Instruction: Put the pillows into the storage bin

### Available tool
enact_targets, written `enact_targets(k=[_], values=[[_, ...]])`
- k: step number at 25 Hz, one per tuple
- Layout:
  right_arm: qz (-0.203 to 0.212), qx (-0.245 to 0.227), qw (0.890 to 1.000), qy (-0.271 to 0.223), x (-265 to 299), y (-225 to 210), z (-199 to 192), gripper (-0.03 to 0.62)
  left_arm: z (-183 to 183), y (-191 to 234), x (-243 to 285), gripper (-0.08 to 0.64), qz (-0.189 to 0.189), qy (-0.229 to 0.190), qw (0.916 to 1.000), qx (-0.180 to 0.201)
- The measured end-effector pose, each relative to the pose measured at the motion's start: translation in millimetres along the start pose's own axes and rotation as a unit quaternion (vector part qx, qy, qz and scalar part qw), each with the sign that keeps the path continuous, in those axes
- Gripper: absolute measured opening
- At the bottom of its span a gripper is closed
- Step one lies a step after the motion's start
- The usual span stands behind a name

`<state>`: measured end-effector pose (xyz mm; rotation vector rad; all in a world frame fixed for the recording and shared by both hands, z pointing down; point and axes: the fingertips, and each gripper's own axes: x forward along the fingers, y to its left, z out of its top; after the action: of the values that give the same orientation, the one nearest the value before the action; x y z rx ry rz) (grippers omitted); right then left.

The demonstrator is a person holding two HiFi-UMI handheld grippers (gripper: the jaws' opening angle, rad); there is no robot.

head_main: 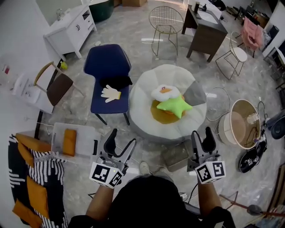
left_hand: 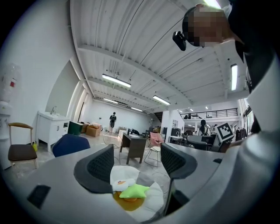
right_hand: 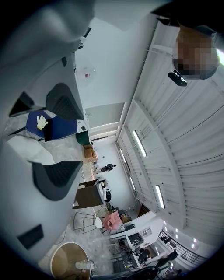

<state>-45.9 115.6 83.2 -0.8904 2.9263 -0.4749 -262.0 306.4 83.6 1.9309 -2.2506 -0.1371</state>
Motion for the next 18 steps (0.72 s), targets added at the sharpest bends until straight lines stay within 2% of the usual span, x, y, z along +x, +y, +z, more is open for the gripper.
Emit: enact_targets(k=[10,18], values=[[-0.010,0.015,1.000,0.020,15.7,-25.2,-7.1,0.304,-9.2,2.7,20.2,0.339,0.004,0.015,0.9998,-0.015],[-0.006,0.018,0.999,0.033,33.2,-72.2,-12.1,0.304,-24.5,-16.1,71.7,0.339,0.006,0.037,0.9993,-0.003]])
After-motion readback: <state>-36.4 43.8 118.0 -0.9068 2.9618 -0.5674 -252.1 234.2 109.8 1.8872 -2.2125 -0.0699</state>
